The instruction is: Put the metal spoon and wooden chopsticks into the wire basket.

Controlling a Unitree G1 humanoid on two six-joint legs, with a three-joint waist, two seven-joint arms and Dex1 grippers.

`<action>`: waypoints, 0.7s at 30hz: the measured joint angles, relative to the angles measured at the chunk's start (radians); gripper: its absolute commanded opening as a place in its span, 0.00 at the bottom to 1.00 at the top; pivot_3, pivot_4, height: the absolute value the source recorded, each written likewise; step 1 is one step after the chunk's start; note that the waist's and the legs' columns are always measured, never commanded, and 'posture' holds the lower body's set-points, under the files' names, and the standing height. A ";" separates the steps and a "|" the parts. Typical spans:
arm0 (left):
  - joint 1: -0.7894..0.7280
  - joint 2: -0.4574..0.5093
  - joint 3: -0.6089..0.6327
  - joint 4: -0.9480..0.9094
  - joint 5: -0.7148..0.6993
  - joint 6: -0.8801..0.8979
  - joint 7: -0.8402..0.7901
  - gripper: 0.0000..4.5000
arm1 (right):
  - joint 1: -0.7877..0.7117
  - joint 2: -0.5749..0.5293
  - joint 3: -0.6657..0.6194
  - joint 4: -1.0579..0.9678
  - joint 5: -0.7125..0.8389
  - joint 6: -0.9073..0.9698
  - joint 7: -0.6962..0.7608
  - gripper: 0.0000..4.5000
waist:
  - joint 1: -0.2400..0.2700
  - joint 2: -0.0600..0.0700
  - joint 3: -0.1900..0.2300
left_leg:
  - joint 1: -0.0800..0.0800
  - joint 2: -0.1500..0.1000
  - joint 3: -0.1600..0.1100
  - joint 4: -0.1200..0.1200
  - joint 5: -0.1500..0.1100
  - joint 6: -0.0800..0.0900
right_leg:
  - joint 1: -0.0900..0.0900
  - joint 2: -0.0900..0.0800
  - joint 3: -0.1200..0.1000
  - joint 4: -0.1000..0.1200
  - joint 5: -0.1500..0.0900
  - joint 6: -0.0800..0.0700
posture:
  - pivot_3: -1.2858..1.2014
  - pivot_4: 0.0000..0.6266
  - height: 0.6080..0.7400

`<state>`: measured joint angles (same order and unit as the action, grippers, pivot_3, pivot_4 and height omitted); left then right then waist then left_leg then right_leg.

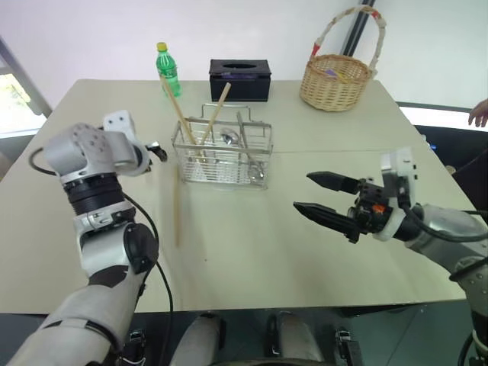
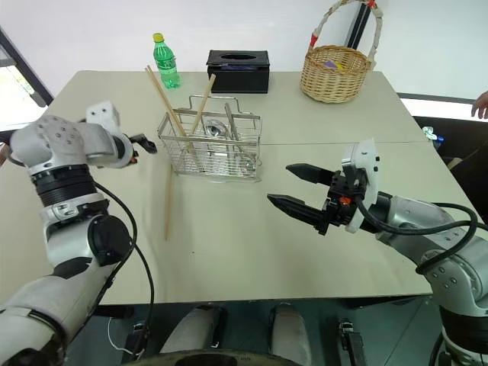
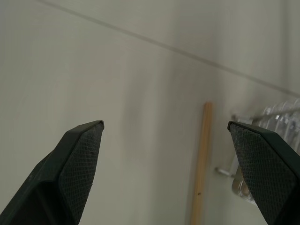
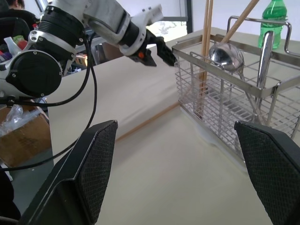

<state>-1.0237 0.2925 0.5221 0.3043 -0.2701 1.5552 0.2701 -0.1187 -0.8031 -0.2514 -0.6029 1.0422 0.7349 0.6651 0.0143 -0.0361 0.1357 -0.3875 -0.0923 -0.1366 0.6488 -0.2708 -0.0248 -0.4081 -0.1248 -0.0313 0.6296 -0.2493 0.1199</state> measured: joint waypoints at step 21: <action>-0.046 0.096 -0.274 0.415 0.028 -0.294 -0.394 0.99 | 0.059 0.000 -0.048 -0.039 0.026 0.000 -0.027 0.92 | 0.022 0.000 0.000 | -0.001 -0.001 0.000 0.000 0.000 0.000 | 0.000 -0.004 -0.001 -0.001 0.000 0.000 | 0.52 0.24 0.40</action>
<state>-1.0698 0.3885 0.2480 0.7191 -0.2418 1.2615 -0.1238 -0.0593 -0.8032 -0.2995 -0.6421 1.0684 0.7351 0.6377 0.0367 -0.0360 0.1358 -0.3888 -0.0931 -0.1363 0.6489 -0.2708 -0.0244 -0.4085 -0.1287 -0.0323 0.6287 -0.2492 0.1201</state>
